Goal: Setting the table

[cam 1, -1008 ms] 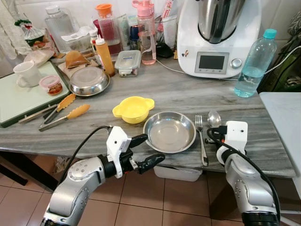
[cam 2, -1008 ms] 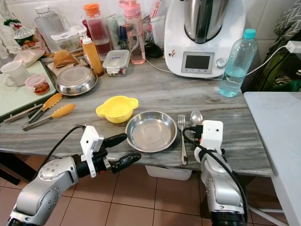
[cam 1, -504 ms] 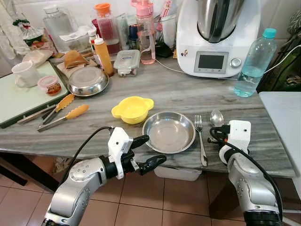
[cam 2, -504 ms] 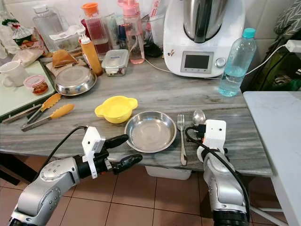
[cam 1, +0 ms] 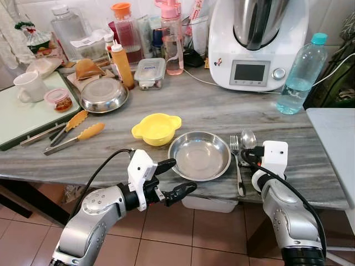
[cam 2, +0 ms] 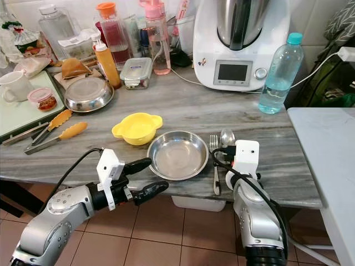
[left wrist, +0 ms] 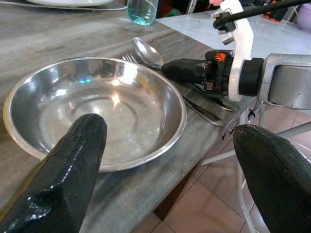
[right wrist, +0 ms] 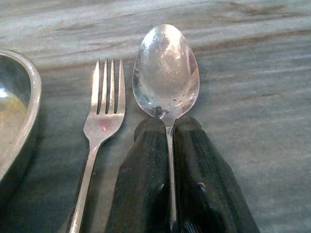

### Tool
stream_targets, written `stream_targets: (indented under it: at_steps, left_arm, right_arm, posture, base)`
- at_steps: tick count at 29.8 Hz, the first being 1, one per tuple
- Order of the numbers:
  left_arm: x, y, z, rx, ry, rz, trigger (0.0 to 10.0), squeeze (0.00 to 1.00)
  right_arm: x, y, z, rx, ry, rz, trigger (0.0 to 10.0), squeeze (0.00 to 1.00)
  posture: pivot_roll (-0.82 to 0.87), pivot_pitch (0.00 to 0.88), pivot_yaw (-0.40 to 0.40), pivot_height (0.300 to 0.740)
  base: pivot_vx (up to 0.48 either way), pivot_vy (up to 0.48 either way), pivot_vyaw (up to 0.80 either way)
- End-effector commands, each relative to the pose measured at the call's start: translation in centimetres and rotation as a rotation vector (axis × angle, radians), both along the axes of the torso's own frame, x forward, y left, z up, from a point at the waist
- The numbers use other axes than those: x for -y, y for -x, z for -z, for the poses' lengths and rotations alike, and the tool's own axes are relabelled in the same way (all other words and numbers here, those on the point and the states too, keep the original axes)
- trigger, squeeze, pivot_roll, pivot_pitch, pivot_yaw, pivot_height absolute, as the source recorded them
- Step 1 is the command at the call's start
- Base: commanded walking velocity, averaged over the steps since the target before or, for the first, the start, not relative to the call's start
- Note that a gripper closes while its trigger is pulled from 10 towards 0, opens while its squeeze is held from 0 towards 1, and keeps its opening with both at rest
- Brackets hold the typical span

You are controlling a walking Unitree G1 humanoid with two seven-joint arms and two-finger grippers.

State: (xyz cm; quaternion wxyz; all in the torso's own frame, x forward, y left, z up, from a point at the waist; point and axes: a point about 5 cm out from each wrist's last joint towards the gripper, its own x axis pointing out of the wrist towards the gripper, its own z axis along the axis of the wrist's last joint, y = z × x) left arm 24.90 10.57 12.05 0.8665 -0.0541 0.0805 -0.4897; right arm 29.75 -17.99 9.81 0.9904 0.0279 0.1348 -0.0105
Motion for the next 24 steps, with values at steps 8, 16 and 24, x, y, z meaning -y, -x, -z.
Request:
stream_targets:
  at_steps: [8, 16, 24]
  left_arm:
    - [0.0, 0.1, -0.2, 0.008, -0.019, -0.002, 10.0, 0.00]
    - [-0.3, 0.1, 0.2, 0.002, -0.022, -0.008, 10.0, 0.00]
    - [-0.5, 0.0, 0.5, -0.001, -0.023, -0.012, 10.0, 0.00]
  right_arm:
    - [0.1, 0.7, 1.3, -0.060, -0.013, 0.000, 10.0, 1.00]
    - [0.1, 0.6, 0.9, -0.037, -0.016, 0.005, 10.0, 1.00]
    - [0.0, 0.4, -0.6, 0.056, -0.027, -0.002, 10.0, 1.00]
  posture:
    - [-0.10, 0.051, 0.098, 0.740]
    - [-0.10, 0.052, 0.096, 0.740]
    - [-0.10, 0.051, 0.099, 0.740]
  base:
    - [0.000, 0.000, 0.00]
    - [0.000, 0.000, 0.00]
    - [0.000, 0.000, 0.00]
